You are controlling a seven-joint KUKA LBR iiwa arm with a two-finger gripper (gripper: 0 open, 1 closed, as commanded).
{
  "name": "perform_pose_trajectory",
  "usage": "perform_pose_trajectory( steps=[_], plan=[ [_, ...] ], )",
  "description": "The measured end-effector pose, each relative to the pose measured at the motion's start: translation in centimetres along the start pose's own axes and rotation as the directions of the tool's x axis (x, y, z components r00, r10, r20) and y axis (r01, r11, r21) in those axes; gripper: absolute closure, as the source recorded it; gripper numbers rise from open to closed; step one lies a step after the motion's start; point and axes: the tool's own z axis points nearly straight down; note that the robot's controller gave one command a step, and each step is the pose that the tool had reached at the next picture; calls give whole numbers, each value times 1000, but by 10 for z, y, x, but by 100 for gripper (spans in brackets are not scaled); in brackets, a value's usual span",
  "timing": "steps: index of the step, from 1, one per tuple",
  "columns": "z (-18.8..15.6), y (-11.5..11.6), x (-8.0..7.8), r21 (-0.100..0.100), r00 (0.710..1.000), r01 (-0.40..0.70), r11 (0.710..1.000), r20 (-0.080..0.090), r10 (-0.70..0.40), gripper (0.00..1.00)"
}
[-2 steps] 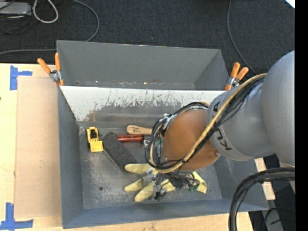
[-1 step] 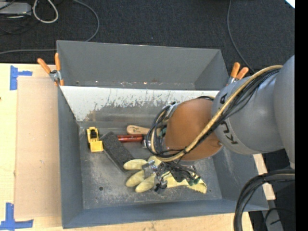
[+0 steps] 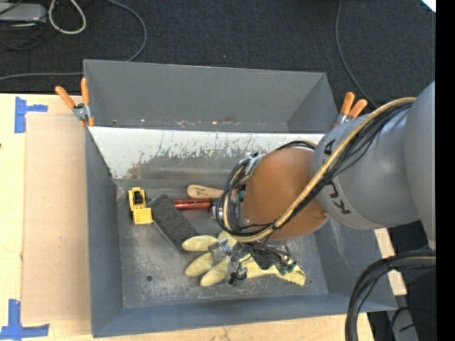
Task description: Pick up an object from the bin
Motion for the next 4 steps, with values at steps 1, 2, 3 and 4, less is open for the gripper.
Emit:
perform_pose_trajectory(
  steps=[1, 2, 3, 4],
  plan=[
    [-41, 56, -15, -3, 953, 303, 953, 2, -303, 100],
    [30, 21, -3, -4, 994, 107, 994, -16, -107, 100],
    [14, 28, 0, -9, 992, 125, 992, -27, -125, 100],
    [-14, 26, -12, -5, 986, 168, 986, -10, -168, 100]
  ],
)
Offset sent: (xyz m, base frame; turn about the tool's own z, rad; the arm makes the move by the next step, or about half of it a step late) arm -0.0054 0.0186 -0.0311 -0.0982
